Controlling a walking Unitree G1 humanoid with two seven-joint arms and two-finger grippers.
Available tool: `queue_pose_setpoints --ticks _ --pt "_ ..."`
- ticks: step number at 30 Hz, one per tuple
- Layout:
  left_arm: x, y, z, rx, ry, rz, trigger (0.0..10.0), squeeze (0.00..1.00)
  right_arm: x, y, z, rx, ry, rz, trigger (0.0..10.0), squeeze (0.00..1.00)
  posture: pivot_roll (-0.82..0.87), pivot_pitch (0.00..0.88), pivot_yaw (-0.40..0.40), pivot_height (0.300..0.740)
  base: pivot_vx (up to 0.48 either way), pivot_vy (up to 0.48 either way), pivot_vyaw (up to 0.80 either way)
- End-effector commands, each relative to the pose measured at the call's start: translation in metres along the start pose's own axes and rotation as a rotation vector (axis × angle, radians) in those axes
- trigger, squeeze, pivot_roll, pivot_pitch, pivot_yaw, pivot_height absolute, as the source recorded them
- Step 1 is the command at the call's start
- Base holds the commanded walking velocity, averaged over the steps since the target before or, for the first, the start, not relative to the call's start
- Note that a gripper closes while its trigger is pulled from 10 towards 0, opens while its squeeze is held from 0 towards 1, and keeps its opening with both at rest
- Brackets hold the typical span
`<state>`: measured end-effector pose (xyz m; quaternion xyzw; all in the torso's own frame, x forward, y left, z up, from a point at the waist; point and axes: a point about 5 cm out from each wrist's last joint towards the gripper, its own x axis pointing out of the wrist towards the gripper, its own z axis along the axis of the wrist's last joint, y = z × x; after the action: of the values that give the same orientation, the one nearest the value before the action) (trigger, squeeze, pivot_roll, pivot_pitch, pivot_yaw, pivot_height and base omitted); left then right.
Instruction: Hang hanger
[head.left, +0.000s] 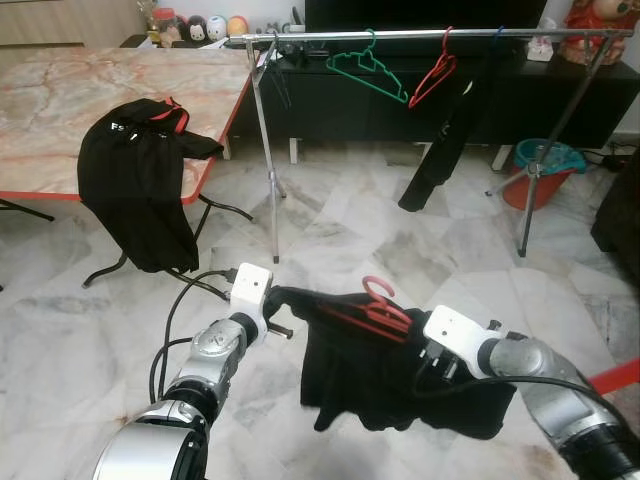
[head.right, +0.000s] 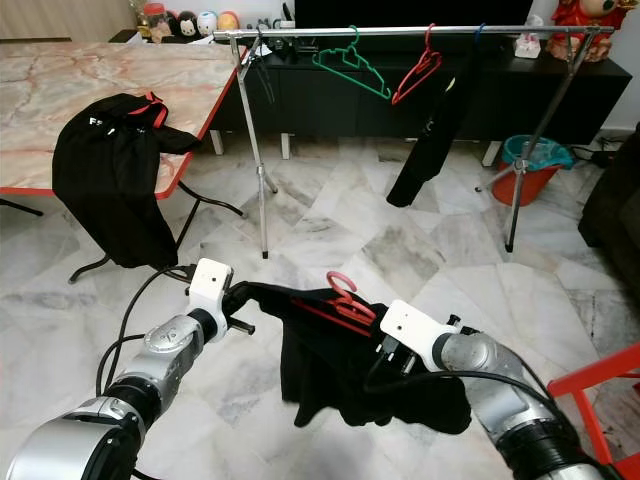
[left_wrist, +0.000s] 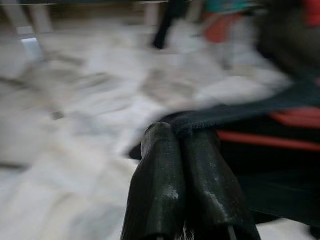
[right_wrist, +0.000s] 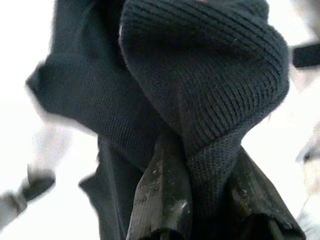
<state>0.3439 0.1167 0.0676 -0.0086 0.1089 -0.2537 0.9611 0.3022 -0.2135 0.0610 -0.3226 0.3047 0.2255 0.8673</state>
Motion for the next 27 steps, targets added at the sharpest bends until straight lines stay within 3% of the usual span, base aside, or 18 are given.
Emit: queue_pose_setpoints --ticks 1,8,11,23,26,27 --pt "0.007 -0.012 0.013 0.000 -0.043 -0.121 0.0 0.00 0.003 -0.015 0.016 0.162 -0.098 -0.105 0.0 0.00 -0.25 0.025 0.015 0.740 0.000 0.000 0.00" --pt "0.009 -0.025 0.020 -0.018 -0.064 -0.267 0.0 0.00 0.013 -0.016 0.028 0.316 -0.172 -0.150 0.0 0.00 -0.23 0.012 0.018 0.740 0.000 0.000 0.00" --pt "0.008 -0.034 0.025 0.007 -0.055 -0.391 0.0 0.00 0.020 -0.014 0.035 0.452 -0.236 -0.167 0.0 0.00 -0.22 0.002 0.023 0.740 0.000 0.000 0.00" --pt "-0.001 -0.046 0.023 0.043 -0.013 -0.563 0.0 0.00 0.026 -0.011 0.043 0.494 -0.309 -0.231 0.0 0.00 -0.22 0.000 0.037 0.740 0.000 0.000 0.00" --pt "-0.007 -0.049 0.015 0.096 0.054 -0.643 0.8 0.00 0.025 -0.014 0.048 0.499 -0.338 -0.247 0.0 0.00 -0.22 0.000 0.041 0.740 0.000 0.000 0.00" --pt "-0.008 -0.050 0.013 0.118 0.065 -0.648 3.8 0.00 0.025 -0.014 0.048 0.498 -0.340 -0.246 0.0 0.00 -0.22 0.000 0.041 0.740 0.000 0.000 0.00"
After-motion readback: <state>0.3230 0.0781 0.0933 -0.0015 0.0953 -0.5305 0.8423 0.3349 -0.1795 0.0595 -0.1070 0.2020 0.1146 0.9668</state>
